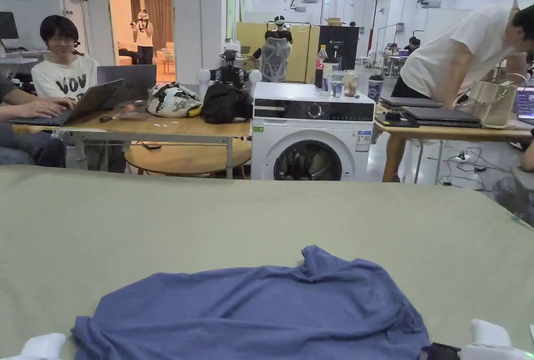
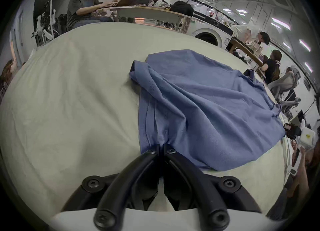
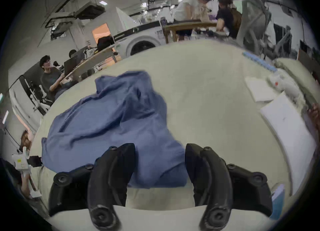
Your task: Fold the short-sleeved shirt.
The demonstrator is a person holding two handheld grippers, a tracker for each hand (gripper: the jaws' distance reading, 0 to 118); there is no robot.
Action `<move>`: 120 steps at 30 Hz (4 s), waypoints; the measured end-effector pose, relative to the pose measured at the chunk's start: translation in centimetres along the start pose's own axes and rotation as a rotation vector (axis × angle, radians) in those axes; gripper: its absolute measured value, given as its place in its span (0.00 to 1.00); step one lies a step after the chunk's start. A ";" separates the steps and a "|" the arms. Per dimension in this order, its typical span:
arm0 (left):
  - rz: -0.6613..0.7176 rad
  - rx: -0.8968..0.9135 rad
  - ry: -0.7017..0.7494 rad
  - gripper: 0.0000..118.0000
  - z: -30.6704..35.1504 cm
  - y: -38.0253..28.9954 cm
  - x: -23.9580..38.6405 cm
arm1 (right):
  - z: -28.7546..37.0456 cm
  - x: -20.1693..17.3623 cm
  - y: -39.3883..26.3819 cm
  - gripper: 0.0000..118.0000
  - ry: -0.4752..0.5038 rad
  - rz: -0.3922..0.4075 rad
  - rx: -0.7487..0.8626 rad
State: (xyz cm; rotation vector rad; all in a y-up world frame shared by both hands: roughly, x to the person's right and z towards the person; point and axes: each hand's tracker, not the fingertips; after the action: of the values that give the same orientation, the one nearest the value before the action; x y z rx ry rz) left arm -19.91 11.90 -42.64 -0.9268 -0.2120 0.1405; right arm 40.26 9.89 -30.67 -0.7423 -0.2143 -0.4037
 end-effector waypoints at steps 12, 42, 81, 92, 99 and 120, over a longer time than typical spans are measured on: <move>0.005 0.077 -0.032 0.00 6.0 -0.4 -0.7 | 3.9 -0.9 -0.5 0.05 -0.020 0.073 -0.014; -0.135 0.435 -0.218 0.02 16.9 -4.8 4.2 | 12.7 -7.9 -7.2 0.00 0.101 0.324 0.265; -0.236 -0.111 0.047 0.00 -7.1 8.4 4.2 | -7.1 -4.1 9.0 0.48 -0.057 0.179 -0.154; -0.232 0.209 0.015 0.00 1.4 6.5 3.4 | -3.4 -4.7 7.7 0.00 -0.060 0.262 -0.059; -0.187 0.212 -0.097 0.00 13.0 -0.6 0.1 | 10.1 -2.8 0.3 0.00 0.022 0.281 0.071; -0.089 0.316 -0.174 0.49 16.6 -8.5 1.8 | 16.1 -5.2 -8.7 0.51 0.053 0.266 0.236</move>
State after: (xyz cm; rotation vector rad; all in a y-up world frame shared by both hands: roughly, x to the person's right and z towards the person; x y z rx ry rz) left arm -21.87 20.15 -25.94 -0.5894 -0.3799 0.1667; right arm 31.08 16.69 -15.46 -0.5185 -0.1082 -0.1415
